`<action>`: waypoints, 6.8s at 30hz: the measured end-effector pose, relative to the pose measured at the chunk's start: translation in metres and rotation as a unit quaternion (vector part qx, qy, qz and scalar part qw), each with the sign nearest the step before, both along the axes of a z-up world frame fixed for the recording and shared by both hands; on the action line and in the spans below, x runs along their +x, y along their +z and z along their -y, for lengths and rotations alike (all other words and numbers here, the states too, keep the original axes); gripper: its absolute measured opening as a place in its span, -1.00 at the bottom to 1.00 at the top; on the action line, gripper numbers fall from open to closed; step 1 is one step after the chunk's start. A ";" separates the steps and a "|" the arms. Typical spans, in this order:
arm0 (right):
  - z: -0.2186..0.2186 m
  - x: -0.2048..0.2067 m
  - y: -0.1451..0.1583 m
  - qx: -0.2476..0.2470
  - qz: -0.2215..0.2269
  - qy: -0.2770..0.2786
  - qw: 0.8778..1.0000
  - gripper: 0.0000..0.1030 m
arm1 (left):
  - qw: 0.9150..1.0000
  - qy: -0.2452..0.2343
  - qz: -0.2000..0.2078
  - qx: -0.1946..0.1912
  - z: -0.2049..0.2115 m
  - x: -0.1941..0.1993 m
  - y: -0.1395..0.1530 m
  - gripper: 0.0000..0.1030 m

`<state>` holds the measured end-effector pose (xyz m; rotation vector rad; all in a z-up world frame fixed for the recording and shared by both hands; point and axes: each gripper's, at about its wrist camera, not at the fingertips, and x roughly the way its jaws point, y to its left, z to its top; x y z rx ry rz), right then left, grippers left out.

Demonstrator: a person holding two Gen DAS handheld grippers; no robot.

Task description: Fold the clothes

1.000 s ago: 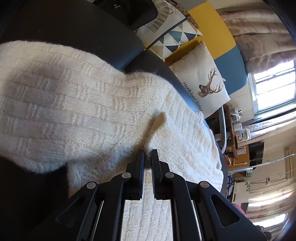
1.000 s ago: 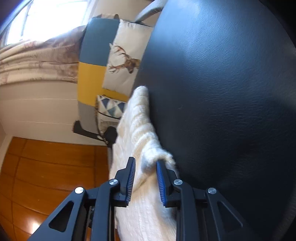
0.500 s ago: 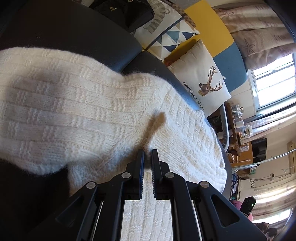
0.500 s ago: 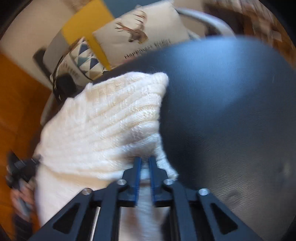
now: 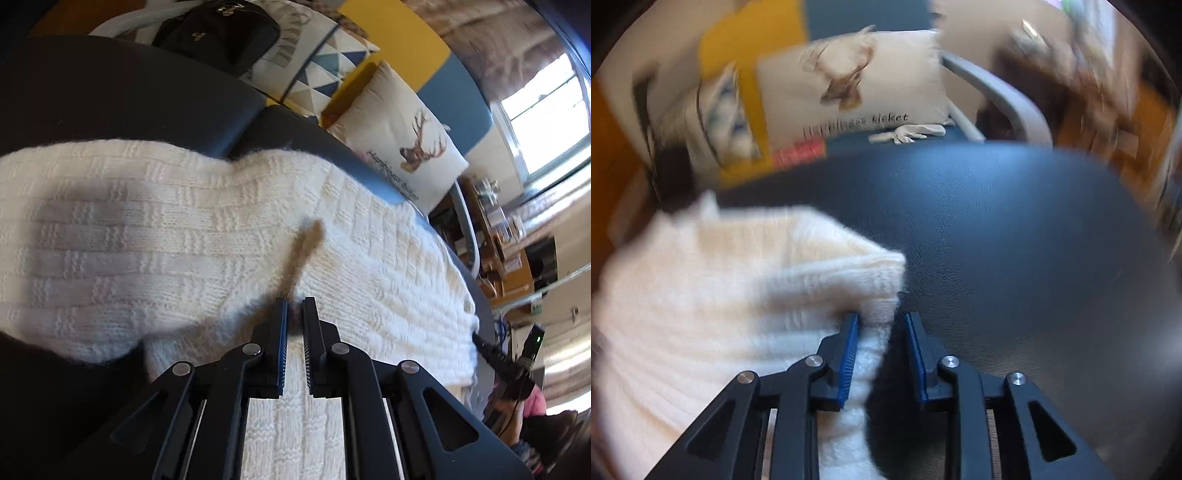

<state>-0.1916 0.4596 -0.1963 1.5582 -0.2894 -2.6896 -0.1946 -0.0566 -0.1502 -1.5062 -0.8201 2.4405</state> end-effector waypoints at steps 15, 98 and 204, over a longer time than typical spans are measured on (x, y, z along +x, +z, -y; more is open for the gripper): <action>0.056 -0.005 0.008 -0.033 -0.004 0.105 0.994 -0.51 | 0.999 -0.031 0.014 0.030 0.007 -0.043 0.008 -0.39; 0.059 0.132 -0.006 0.004 0.056 0.181 0.982 -0.57 | 0.998 0.005 -0.014 -0.065 0.017 0.032 0.025 -0.86; 0.230 0.166 0.023 -0.126 0.010 0.295 0.947 -0.39 | 0.837 0.510 0.002 0.198 0.375 0.170 -0.027 -0.89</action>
